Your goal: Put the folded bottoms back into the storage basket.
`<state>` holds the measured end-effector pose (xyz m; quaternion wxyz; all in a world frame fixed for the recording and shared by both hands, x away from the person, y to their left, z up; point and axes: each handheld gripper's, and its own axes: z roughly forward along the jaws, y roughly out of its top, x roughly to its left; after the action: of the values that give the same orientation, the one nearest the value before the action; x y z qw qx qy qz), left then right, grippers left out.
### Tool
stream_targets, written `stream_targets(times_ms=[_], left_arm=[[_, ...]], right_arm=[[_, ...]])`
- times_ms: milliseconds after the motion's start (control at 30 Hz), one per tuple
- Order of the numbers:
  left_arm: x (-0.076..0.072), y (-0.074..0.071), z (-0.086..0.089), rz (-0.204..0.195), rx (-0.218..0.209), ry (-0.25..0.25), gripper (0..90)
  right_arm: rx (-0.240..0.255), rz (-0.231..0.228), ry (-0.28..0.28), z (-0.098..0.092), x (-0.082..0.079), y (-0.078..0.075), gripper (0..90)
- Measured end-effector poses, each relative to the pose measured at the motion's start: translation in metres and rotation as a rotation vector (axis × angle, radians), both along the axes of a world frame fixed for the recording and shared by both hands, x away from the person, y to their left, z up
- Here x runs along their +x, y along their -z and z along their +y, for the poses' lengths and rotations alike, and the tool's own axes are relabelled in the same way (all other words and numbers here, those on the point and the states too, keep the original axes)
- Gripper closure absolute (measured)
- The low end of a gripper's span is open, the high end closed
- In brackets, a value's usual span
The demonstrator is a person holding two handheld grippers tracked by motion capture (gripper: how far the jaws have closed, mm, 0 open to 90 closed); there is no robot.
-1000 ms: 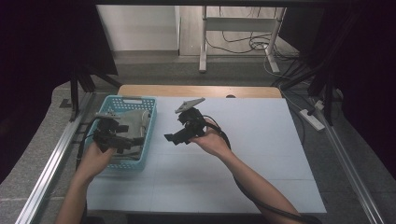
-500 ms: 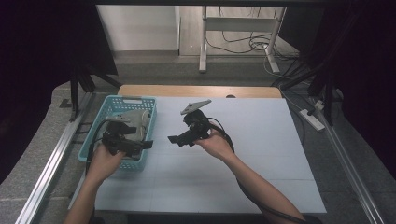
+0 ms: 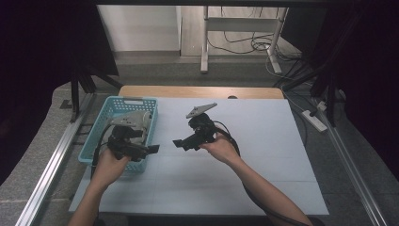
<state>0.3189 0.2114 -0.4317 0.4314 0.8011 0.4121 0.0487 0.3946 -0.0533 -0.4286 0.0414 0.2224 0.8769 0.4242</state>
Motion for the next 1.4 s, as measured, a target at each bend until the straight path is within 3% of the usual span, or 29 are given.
stream_targets(times_ms=[133, 233, 367, 633, 800, 1000, 1400], left_arm=[[0.0, 0.001, -0.006, -0.005, 0.054, 0.01, 0.0], [0.002, 0.002, -0.009, 0.006, 0.041, 0.009, 0.0], [0.001, 0.005, -0.014, 0.004, 0.056, 0.016, 0.0], [-0.008, 0.002, -0.013, -0.007, -0.009, 0.034, 0.0], [-0.017, 0.001, -0.011, -0.013, 0.001, 0.05, 0.0], [-0.026, 0.0, -0.003, -0.009, -0.051, 0.053, 0.0], [-0.052, 0.003, 0.008, -0.007, -0.07, 0.061, 0.0]], right_arm=[[0.001, -0.007, -0.003, -0.005, -0.002, -0.001, 2.1], [0.01, 0.003, -0.008, -0.008, -0.004, -0.002, 2.2], [0.007, -0.009, -0.003, -0.013, -0.007, -0.003, 2.2], [0.015, -0.029, 0.003, -0.023, -0.012, -0.008, 2.1], [0.013, -0.029, 0.005, -0.028, -0.015, -0.008, 2.1], [0.009, -0.023, -0.003, -0.033, -0.019, -0.006, 2.0], [0.011, -0.03, 0.003, -0.044, -0.027, -0.008, 1.5]])
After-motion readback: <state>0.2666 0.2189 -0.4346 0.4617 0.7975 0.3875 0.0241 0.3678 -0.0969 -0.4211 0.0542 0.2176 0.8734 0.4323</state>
